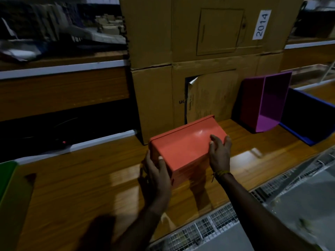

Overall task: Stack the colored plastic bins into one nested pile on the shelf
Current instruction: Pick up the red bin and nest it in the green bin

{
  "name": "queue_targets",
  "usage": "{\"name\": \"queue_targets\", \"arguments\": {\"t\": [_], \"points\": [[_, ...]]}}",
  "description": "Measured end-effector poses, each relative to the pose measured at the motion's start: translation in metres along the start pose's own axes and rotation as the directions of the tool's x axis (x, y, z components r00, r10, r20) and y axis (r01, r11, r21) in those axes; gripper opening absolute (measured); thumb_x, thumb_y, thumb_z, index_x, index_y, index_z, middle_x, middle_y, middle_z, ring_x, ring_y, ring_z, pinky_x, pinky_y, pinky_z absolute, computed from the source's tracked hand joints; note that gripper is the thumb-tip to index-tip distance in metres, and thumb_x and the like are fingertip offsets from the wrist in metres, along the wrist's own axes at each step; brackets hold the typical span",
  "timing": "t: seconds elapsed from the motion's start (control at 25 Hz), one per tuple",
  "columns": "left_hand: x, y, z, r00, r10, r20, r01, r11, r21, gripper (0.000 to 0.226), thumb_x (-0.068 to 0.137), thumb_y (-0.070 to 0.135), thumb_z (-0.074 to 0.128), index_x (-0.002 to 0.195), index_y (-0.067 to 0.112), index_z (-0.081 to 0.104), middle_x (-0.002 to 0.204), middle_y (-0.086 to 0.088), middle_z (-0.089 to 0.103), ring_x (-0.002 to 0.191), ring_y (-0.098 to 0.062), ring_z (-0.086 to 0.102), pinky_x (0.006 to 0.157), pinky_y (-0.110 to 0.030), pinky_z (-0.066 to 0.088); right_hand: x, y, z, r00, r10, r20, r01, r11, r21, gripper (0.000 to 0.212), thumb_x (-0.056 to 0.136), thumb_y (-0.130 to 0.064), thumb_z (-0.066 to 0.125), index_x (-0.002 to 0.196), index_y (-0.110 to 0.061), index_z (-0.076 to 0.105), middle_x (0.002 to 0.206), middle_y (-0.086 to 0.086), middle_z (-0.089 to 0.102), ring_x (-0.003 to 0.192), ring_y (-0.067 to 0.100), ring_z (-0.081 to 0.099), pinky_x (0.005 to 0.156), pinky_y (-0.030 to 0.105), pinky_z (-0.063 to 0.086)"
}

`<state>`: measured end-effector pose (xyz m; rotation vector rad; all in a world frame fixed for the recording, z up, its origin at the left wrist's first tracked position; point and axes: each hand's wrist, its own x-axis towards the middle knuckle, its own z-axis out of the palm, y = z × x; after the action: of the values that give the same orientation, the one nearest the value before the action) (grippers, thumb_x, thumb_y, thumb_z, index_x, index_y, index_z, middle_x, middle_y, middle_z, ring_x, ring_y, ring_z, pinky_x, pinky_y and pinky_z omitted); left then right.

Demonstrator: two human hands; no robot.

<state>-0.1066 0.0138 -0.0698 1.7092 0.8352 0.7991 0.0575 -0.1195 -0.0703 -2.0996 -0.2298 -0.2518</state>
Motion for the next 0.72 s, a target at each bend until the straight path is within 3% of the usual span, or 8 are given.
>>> {"name": "queue_targets", "arguments": {"t": [0.16,0.4,0.52,0.6,0.72], "points": [[0.053,-0.008,-0.009,0.99,0.014,0.14,0.001,0.994,-0.106,0.047,0.101,0.041,0.041,0.147,0.037,0.032,0.148,-0.003,0.044,0.128,-0.018,0.047,0.102,-0.042,0.045,0.001,0.007,-0.015,0.998,-0.037,0.041,0.037,0.999,0.006,0.034,0.102,-0.023,0.046,0.133,-0.017,0.057,0.161,0.014,0.016,0.15,0.029,0.016,0.115,0.049,0.033],[0.054,-0.014,-0.014,0.993,0.11,0.035,-0.103,0.983,-0.152,0.021,0.094,0.018,0.06,0.114,0.025,0.061,0.111,0.001,0.065,0.108,-0.024,0.062,0.088,-0.043,0.054,-0.002,0.015,-0.028,0.999,-0.021,0.037,0.02,1.0,0.01,0.035,0.103,-0.019,0.041,0.134,-0.018,0.056,0.161,0.011,0.022,0.149,0.026,0.021,0.115,0.046,0.034],[0.031,0.003,-0.008,0.978,0.207,0.021,-0.199,0.959,-0.201,0.023,0.091,0.016,0.064,0.108,0.031,0.063,0.11,0.004,0.064,0.104,-0.01,0.061,0.086,-0.029,0.05,0.001,0.011,-0.035,0.999,0.037,-0.026,-0.036,0.999,0.016,0.037,0.101,-0.011,0.039,0.133,-0.017,0.057,0.156,0.014,0.033,0.145,0.028,0.03,0.115,0.043,0.033],[0.02,0.023,0.0,0.958,0.288,0.023,-0.275,0.934,-0.226,0.023,0.09,0.014,0.065,0.106,0.031,0.064,0.109,0.002,0.061,0.103,0.001,0.056,0.084,-0.016,0.046,0.012,0.009,-0.038,0.989,0.141,-0.039,-0.141,0.99,0.01,0.038,0.097,-0.012,0.041,0.13,-0.018,0.059,0.144,0.015,0.05,0.133,0.033,0.047,0.108,0.048,0.041],[0.014,0.057,0.01,0.869,0.494,0.037,-0.473,0.849,-0.234,0.023,0.088,0.011,0.067,0.105,0.025,0.069,0.102,0.002,0.058,0.097,-0.004,0.057,0.082,-0.013,0.046,0.021,-0.001,-0.039,0.976,0.208,0.065,-0.201,0.975,-0.098,0.042,0.087,-0.017,0.049,0.126,-0.017,0.063,0.129,0.013,0.064,0.116,0.034,0.06,0.097,0.047,0.05]]}}
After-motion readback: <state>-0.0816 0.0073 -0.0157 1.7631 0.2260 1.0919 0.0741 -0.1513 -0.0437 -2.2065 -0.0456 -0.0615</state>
